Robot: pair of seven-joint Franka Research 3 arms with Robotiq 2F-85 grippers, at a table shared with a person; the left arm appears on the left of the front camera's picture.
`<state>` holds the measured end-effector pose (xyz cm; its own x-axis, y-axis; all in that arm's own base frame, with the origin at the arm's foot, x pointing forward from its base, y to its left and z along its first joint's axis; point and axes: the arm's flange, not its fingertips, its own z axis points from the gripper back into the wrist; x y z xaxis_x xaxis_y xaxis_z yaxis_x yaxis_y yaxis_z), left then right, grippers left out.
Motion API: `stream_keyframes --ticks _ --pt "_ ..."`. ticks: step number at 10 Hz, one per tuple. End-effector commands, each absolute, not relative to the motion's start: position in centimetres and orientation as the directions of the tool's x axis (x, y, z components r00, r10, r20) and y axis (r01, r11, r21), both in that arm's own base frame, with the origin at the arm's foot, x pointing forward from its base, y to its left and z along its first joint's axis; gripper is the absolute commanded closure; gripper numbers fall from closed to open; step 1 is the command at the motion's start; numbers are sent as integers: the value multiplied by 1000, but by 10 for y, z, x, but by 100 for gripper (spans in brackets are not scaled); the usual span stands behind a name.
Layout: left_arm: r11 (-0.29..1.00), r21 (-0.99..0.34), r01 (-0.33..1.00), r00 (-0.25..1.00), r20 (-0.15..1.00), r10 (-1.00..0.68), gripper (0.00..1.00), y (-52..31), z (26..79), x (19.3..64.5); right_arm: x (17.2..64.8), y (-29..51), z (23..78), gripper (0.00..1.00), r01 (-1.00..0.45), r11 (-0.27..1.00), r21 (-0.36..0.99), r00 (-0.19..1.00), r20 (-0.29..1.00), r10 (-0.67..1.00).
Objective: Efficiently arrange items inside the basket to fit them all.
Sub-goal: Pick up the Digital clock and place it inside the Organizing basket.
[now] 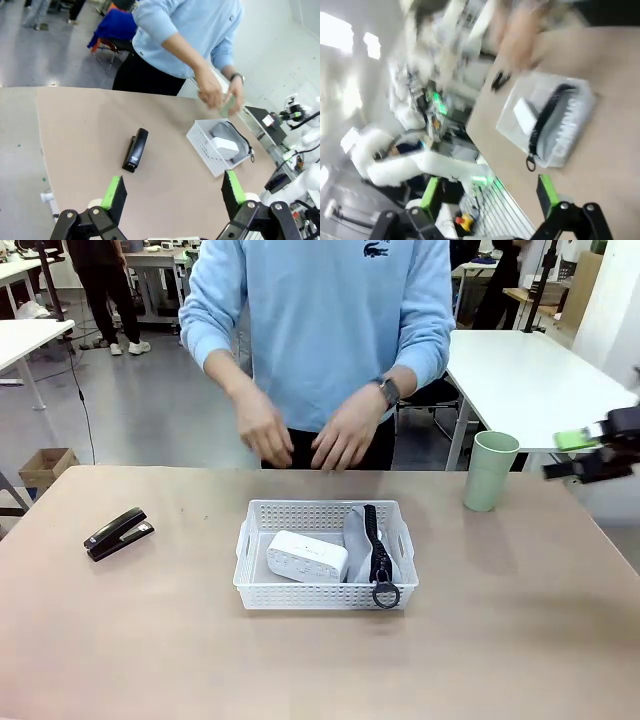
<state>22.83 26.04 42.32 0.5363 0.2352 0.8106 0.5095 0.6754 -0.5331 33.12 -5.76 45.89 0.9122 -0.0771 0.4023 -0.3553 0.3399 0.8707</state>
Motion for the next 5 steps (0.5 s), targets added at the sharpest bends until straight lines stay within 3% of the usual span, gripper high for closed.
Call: stream_keyframes --ticks 1,4,5 --pt "672 -523 524 510 825 244 0 259 424 229 257 -54 388 0 -26 148 989 869 95 -485" --pt "672 -523 524 510 825 244 0 259 424 229 211 -80 330 0 10 126 992 842 60 -537" --pt "672 -523 524 510 825 244 0 259 424 229 319 -159 395 0 -8 224 975 892 108 -439"
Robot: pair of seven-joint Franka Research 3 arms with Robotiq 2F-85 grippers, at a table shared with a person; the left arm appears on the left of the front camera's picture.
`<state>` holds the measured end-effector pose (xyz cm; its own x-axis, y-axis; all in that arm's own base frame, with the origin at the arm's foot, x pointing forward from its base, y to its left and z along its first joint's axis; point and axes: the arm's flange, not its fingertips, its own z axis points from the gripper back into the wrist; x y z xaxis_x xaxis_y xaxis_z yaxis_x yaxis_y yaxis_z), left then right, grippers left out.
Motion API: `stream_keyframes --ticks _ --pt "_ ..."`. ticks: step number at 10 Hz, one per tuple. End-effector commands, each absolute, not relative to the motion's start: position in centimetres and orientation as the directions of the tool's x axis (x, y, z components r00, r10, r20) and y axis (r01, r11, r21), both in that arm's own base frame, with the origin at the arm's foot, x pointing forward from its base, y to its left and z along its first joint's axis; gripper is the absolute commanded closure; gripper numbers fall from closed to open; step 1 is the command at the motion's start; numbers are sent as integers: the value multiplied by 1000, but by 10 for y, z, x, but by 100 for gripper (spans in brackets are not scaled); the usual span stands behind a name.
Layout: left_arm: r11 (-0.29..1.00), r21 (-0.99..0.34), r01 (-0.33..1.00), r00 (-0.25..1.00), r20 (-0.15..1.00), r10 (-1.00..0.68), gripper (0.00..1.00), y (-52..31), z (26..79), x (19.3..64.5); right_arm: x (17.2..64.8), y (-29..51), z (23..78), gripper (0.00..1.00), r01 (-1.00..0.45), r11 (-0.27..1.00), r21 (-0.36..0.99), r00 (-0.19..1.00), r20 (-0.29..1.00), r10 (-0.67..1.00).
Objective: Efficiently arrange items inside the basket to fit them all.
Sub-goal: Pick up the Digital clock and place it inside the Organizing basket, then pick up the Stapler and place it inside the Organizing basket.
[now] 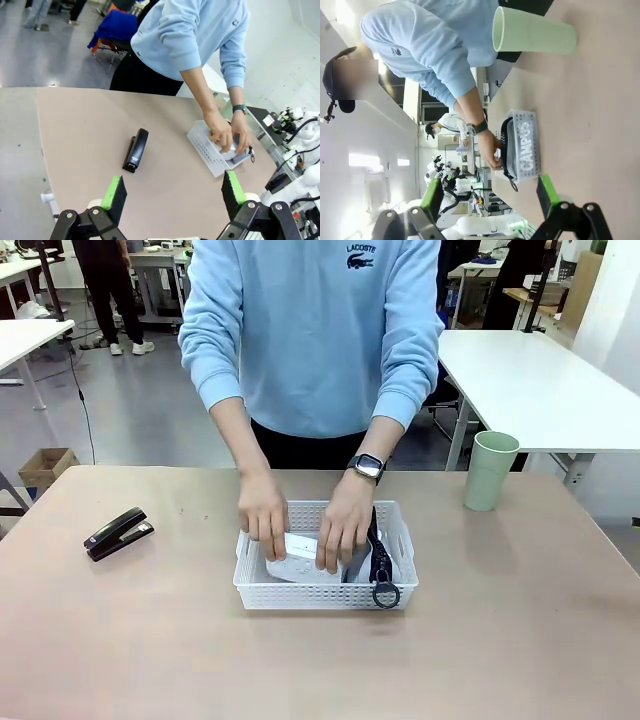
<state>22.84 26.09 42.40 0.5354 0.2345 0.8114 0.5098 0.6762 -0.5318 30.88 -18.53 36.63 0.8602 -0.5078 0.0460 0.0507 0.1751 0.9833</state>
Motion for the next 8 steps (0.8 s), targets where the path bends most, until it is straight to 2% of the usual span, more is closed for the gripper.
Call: stream_keyframes --ticks 1,8 --pt "672 -523 524 510 825 244 0 259 424 229 319 -159 395 0 -8 224 975 892 108 -439" --pt "672 -523 524 510 825 244 0 259 424 229 319 -159 395 0 -8 224 975 892 108 -439"
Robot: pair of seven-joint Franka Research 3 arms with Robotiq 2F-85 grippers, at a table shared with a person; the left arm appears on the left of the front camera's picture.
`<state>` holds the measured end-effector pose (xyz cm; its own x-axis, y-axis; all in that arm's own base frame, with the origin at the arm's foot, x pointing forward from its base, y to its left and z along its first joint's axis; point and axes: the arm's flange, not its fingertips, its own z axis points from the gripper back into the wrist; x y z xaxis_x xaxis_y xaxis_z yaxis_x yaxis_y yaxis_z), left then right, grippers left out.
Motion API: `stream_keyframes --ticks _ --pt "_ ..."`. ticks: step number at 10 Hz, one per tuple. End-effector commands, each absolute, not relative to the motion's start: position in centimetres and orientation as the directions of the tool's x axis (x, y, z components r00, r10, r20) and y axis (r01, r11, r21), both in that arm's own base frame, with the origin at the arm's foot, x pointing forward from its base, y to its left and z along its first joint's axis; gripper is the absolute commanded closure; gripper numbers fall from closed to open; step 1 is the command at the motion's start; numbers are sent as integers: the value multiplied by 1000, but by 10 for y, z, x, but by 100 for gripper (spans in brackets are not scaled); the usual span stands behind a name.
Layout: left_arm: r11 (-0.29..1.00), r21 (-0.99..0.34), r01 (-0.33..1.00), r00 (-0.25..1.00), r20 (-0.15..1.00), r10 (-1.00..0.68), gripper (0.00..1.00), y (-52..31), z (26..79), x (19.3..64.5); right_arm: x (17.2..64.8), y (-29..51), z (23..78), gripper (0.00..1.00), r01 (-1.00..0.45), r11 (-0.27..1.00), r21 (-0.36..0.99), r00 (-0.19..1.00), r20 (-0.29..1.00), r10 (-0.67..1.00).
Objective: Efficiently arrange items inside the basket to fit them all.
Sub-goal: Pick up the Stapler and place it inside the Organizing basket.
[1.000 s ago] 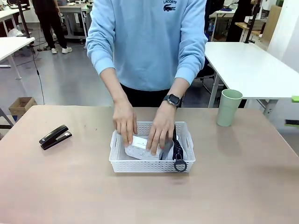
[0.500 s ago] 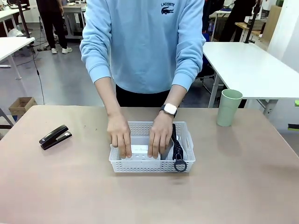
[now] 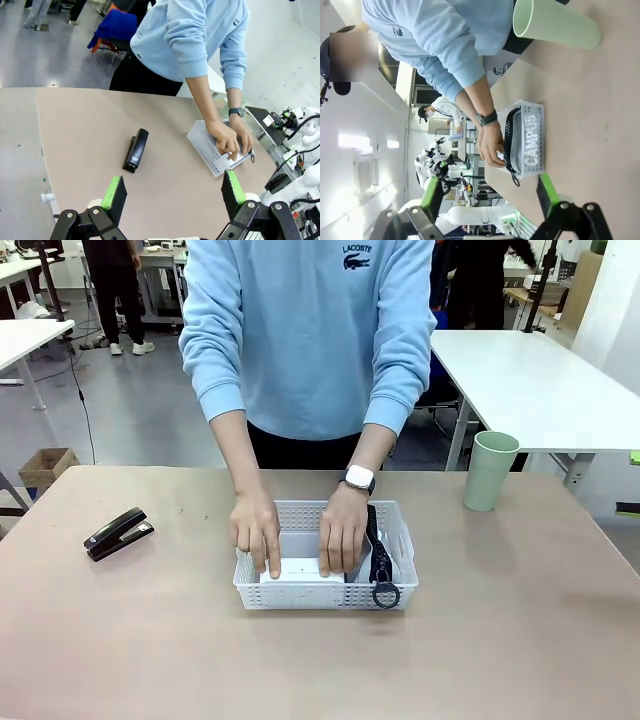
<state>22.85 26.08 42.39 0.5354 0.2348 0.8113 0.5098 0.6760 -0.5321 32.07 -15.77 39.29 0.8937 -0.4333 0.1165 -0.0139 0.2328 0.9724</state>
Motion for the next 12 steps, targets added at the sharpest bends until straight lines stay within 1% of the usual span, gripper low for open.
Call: stream_keyframes --ticks 1,6,7,9,12 --pt "672 -523 524 510 825 244 0 259 424 229 319 -159 395 0 -8 224 975 892 108 -439" --pt "672 -523 524 510 825 244 0 259 424 229 319 -159 395 0 -8 224 975 892 108 -439" --pt "676 -532 510 535 811 235 0 261 424 228 319 -159 395 0 -8 224 975 892 108 -439" --pt "698 -396 597 493 867 70 0 240 462 240 319 -159 395 0 -8 224 975 892 108 -439" --pt "737 -289 611 509 856 -87 0 208 504 255 319 -159 395 0 -8 224 975 892 108 -439"
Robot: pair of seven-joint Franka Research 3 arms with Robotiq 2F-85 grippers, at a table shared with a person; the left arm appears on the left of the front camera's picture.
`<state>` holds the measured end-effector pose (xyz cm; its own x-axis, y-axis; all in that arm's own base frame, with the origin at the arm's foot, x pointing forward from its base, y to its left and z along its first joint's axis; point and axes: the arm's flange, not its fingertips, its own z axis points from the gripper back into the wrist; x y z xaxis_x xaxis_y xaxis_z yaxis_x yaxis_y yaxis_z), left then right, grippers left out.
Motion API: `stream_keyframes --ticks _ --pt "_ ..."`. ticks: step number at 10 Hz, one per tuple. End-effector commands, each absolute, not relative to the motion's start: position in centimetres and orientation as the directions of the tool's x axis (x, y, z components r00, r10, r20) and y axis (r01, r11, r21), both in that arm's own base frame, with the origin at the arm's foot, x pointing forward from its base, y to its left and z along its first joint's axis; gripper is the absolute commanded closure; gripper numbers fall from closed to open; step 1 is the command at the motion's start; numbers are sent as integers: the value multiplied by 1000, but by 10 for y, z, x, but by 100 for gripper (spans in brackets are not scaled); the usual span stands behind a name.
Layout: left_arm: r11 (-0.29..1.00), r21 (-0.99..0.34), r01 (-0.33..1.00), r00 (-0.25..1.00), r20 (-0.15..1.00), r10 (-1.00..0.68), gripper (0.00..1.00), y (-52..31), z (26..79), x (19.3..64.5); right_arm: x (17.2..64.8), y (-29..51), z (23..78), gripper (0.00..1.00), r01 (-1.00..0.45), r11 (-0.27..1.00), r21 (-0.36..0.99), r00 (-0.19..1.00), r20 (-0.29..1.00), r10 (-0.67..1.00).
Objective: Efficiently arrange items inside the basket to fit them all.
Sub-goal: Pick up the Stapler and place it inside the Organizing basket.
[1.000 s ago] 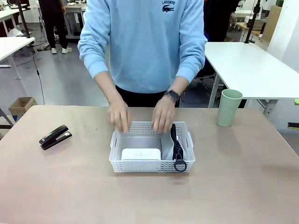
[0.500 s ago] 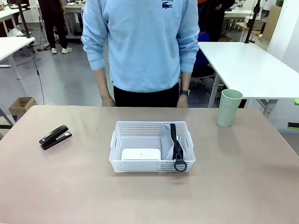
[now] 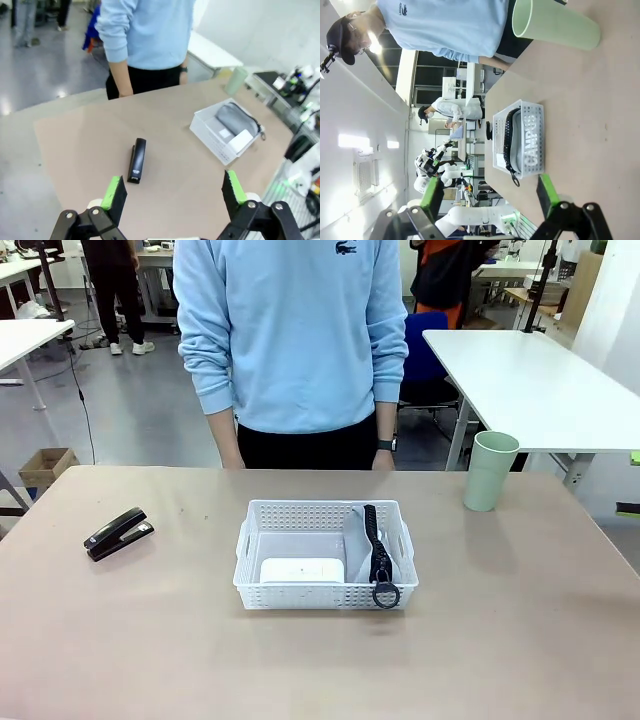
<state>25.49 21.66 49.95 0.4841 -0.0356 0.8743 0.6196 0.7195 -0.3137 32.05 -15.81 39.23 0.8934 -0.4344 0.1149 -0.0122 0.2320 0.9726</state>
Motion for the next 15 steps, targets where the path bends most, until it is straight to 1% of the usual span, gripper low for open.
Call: stream_keyframes --ticks 1,2,3,4,5,6,7,8,9,10,12,13,14,15 --pt "739 -229 633 491 857 -155 0 190 511 265 319 -159 395 0 -8 224 975 892 108 -439" --pt "702 -167 692 451 860 -239 0 169 512 282 319 -159 395 0 -8 224 975 892 108 -439" --pt "650 -25 760 348 860 -373 0 146 509 299 319 -159 395 0 -8 224 975 892 108 -439" --pt "583 75 809 275 829 -488 0 125 503 318 319 -159 395 0 -8 224 975 892 108 -439" --pt "523 131 842 231 789 -569 0 108 495 331 319 -159 395 0 -8 224 975 892 108 -439" --pt "508 182 842 235 724 -649 0 95 486 341 319 -159 395 0 -8 224 975 892 108 -439" --pt "488 219 845 264 622 -737 0 86 476 348 319 -159 395 0 -8 224 975 892 108 -439" --pt "503 236 831 321 536 -781 0 80 467 356 319 -159 395 0 -8 224 975 892 108 -439" --pt "667 181 723 457 599 -658 0 78 469 366 319 -159 395 0 -8 224 975 892 108 -439" --pt "476 214 853 254 626 -738 0 78 483 358 319 -159 395 0 -8 224 975 892 108 -439" --pt "476 214 853 254 626 -738 0 78 483 358 319 -159 395 0 -8 224 975 892 108 -439" --pt "524 220 823 312 596 -740 0 78 475 368 319 -159 395 0 -8 224 975 892 108 -439" --pt "668 67 741 552 506 -663 0 77 467 385 319 -159 395 0 -8 224 975 892 108 -439" --pt "694 38 719 605 457 -651 0 68 456 397 319 -159 395 0 -8 224 975 892 108 -439"
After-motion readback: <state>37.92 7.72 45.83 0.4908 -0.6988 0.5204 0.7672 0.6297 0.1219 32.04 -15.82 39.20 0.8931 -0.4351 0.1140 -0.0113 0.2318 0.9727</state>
